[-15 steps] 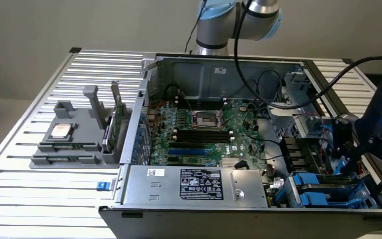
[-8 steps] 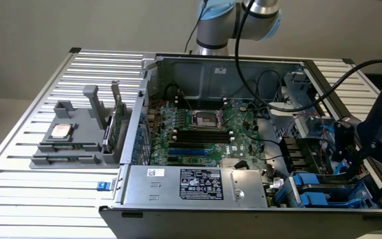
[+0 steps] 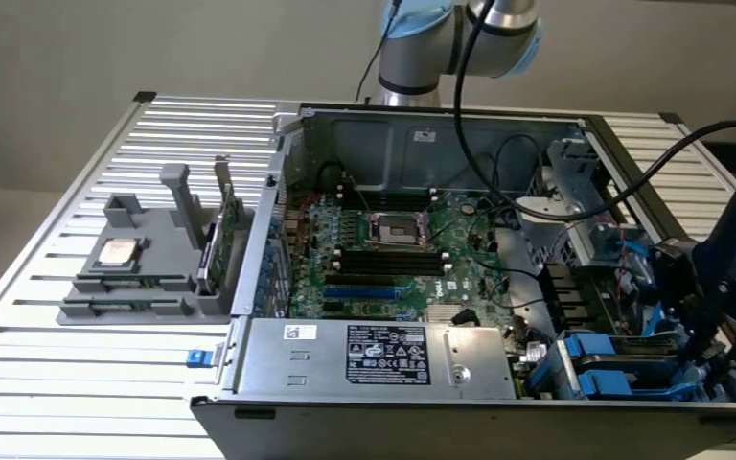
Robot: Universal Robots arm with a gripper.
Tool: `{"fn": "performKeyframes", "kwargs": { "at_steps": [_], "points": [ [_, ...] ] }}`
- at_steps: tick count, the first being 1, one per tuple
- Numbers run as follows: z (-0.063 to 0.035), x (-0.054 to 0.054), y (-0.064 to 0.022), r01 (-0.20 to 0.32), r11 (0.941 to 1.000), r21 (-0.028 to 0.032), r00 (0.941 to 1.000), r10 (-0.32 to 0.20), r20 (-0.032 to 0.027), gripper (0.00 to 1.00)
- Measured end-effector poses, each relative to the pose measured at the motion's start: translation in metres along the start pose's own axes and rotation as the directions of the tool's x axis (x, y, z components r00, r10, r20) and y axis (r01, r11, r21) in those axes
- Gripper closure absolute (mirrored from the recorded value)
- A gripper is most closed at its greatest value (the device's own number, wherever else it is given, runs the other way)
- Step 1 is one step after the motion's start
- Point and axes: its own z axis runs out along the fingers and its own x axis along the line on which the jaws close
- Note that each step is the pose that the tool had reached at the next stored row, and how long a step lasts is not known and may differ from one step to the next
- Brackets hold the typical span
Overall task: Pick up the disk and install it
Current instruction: 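Insert the disk into the insertion slot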
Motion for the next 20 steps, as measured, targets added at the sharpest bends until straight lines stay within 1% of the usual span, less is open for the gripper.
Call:
{"fn": "performKeyframes", "kwargs": {
  "at_steps": [3,10,16,20],
  "points": [
    [0.0002,-0.0022,-0.0011,-0.007,1.0000,0.0006,1.0000,0.007,-0.0002,0.83],
    [0.0004,-0.0042,-0.0021,-0.027,0.9996,0.0031,0.9996,0.027,-0.0006,0.83],
    [0.0004,-0.0041,-0.0023,-0.031,0.9995,0.0085,0.9995,0.031,-0.0075,0.83],
    [-0.0006,-0.0035,-0.0032,-0.042,0.9991,0.0086,0.9991,0.042,-0.0105,0.83]
  ]
}}
